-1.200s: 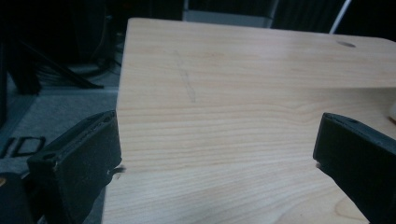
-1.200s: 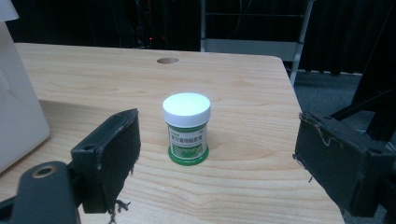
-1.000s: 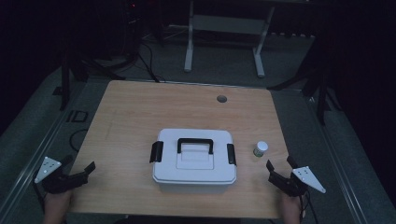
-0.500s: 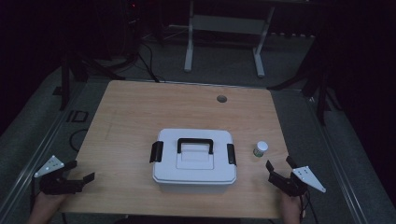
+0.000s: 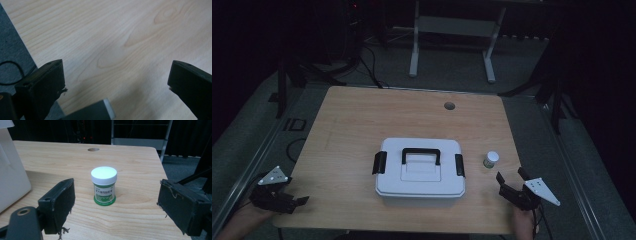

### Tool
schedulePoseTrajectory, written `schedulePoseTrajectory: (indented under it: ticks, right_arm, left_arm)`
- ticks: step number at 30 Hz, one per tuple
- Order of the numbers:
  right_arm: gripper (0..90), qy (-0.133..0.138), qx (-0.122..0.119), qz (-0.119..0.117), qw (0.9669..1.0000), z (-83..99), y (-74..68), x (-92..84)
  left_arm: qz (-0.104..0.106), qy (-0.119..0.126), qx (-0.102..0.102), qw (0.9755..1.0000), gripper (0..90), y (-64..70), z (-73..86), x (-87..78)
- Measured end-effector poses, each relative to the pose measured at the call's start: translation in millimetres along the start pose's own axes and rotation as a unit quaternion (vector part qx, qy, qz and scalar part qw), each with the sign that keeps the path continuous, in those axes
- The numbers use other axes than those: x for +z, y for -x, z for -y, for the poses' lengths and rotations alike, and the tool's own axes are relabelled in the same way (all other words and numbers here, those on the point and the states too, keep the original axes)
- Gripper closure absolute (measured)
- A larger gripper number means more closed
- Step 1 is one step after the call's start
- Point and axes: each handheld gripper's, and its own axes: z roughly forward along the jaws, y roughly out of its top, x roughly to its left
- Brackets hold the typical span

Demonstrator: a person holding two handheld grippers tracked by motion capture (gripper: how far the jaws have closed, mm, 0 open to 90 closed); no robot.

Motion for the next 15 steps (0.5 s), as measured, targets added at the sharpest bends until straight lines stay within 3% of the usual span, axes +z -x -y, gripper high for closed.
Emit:
schedulePoseTrajectory:
  ticks: [4, 6, 12, 15]
  right_arm:
    - [13.8, 0.0, 0.0, -0.001, 1.0, 0.0, 0.2, 0.0]
    - [13.9, 0.0, 0.001, -0.001, 1.0, 0.0, 0.3, 0.0]
    - [13.8, 0.001, 0.001, -0.002, 1.0, 0.1, 0.3, -0.1]
    - [13.9, 0.0, 0.001, -0.002, 1.0, 0.1, 0.2, 0.0]
  left_arm:
    - [0.001, -0.04, 0.026, 0.9989, 0.6, 0.8, -6.6, -4.4]
    - [-0.002, -0.064, 0.04, 0.9971, 0.6, 1.7, -10.0, -5.8]
    - [-0.001, -0.134, 0.081, 0.9877, 0.6, 6.0, -19.9, -6.3]
    - [-0.007, -0.169, 0.099, 0.9806, 0.6, 8.2, -25.9, -5.5]
